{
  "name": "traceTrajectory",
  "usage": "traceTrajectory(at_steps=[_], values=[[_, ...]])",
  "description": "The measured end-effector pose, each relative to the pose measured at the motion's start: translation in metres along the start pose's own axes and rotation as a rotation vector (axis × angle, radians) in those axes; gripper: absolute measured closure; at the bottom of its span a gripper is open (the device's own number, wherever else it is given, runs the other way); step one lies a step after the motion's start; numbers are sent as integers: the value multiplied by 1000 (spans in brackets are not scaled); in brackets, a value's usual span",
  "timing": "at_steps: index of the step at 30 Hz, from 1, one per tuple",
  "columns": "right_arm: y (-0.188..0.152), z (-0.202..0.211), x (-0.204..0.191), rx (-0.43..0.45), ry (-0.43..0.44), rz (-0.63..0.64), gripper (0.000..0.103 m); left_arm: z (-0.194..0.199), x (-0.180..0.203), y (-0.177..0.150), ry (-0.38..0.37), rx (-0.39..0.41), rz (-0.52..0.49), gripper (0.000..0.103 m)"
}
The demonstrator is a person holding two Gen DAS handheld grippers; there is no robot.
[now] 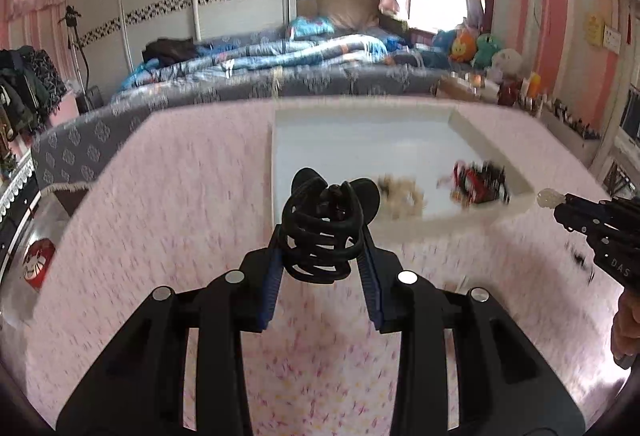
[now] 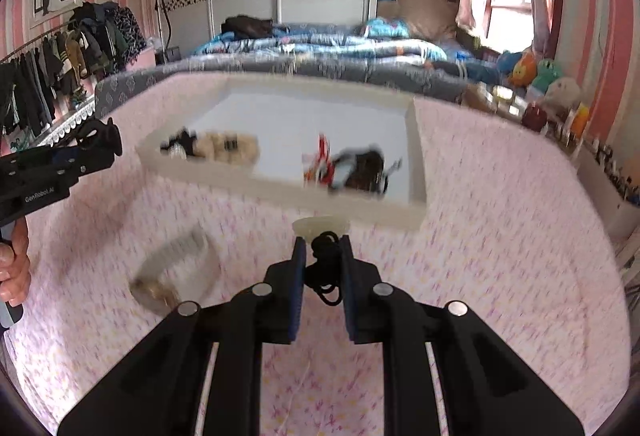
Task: Organize jewelry
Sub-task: 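Carry the claw clip and black cord pendant into the white tray with both tools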
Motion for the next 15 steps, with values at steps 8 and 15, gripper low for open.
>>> traceTrajectory(at_steps=[8,15], values=[[56,15,10,93,-11,-22,86,14,8,47,19,79,-13,69],[89,5,22,128,0,-66,86,-8,8,66,42,84,-5,69]])
Point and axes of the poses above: each gripper's, at about its wrist camera, not at the fingertips, and z roughly against the way its jaws point, x to its right, y to its top, the point moved 7 cm from there along -z, roughly the way its jaws point, and after that the axes turned 8 degrees about -x, right-handed, at the moved point
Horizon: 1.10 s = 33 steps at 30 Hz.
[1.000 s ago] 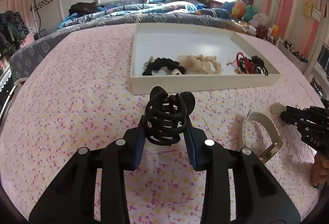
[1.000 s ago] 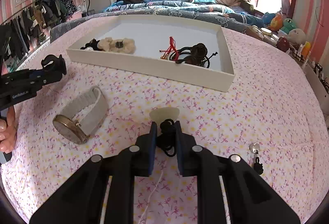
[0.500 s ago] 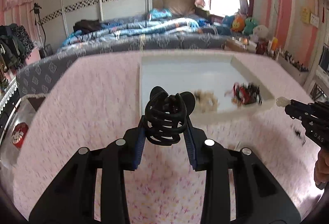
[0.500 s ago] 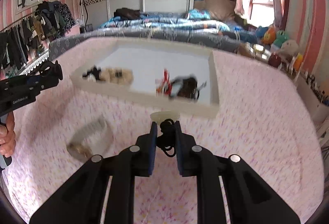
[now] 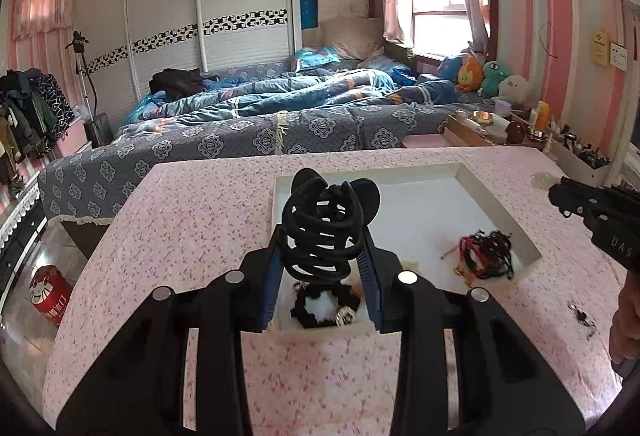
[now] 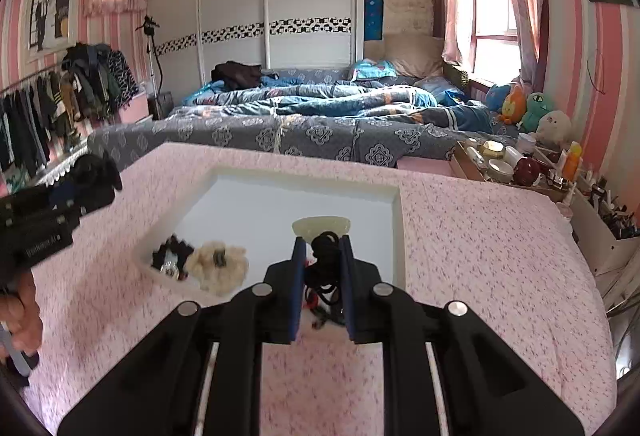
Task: Organize jewelry
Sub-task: 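Carry the claw clip and black cord pendant into the white tray with both tools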
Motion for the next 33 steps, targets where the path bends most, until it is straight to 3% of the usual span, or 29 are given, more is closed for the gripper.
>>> traceTrajectory(at_steps=[5,11,18,33], values=[[9,-23,4,-4,-15,-1,86,-28,-6,4,-17,-21,25,69],[1,-51,12,-16,-13,-6,86,-62,6,-10,-49,-57,-14,69],[-13,-72,23,-51,-27,-36,86,-69,15,-14,-64,-44,-26,69],[-26,-104,29,-108,-31,-62,86,-103,7,-28,-64,-106,25,69]])
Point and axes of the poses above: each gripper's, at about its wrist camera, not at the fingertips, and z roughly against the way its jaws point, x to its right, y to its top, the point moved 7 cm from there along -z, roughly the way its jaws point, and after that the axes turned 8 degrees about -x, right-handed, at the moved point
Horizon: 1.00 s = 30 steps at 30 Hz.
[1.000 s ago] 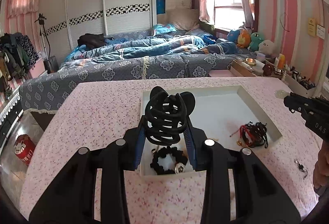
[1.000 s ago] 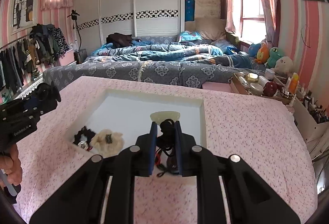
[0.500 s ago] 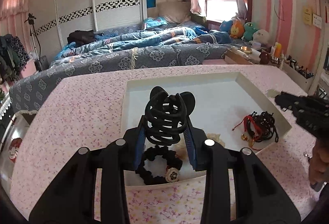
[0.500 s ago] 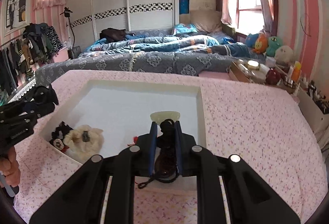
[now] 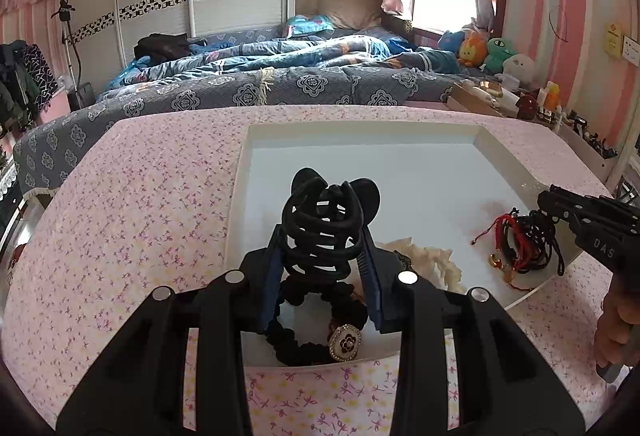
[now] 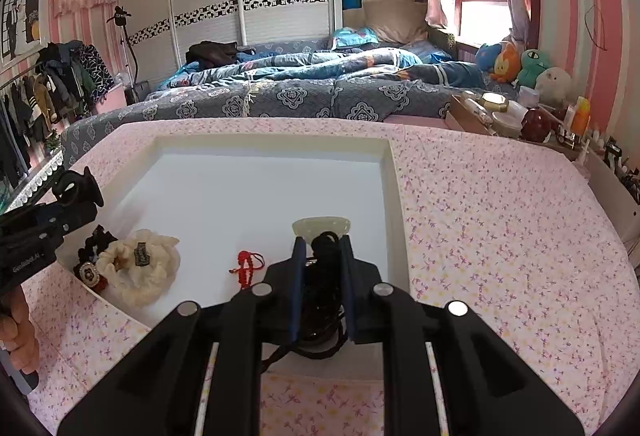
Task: Organize jewelry
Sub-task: 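Carry the claw clip and black cord pendant into the white tray with both tools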
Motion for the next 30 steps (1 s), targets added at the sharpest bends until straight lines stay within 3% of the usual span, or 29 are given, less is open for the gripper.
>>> traceTrajectory(at_steps=[30], values=[[-5,-32,-5,-93,24,11,85,-51,11,-11,8,-177,-45,69]])
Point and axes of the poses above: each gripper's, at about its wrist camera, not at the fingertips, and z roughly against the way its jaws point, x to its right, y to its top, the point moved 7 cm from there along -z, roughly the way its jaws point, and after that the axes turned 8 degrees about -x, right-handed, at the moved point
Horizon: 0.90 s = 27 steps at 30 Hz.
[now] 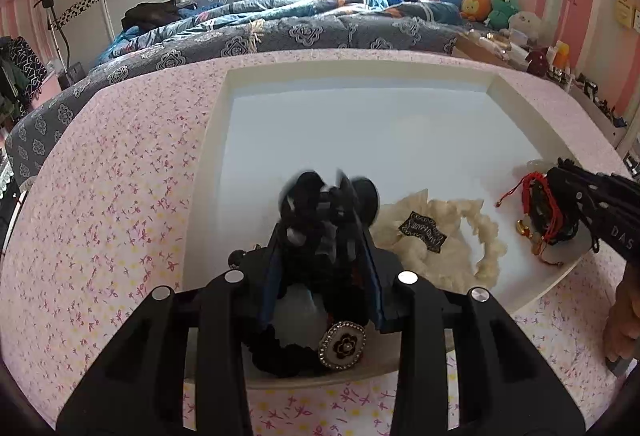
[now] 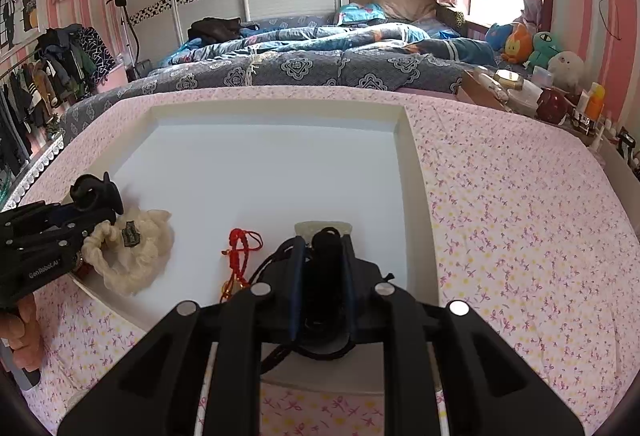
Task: Organize jewelry
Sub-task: 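Carry the claw clip and black cord pendant into the white tray with both tools, then open both tools to release the claw clip and pendant in the tray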
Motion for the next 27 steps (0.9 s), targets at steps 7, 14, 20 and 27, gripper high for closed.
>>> traceTrajectory(at_steps=[7,14,20,27], values=[[-1,-1,-3,-5,-14,13,83,-1,2,-2,3,-13,-17,69],[-3,-2,-8,-10,-18,24,69,-1,7,-2,-5,-18,-37,61],[-5,-2,-1,-20,-2,-14,59,2,9,-3,14,-9,-42,57],[-7,9,-3,25,-3,6,44,14,2,-6,18,39,-10,47]])
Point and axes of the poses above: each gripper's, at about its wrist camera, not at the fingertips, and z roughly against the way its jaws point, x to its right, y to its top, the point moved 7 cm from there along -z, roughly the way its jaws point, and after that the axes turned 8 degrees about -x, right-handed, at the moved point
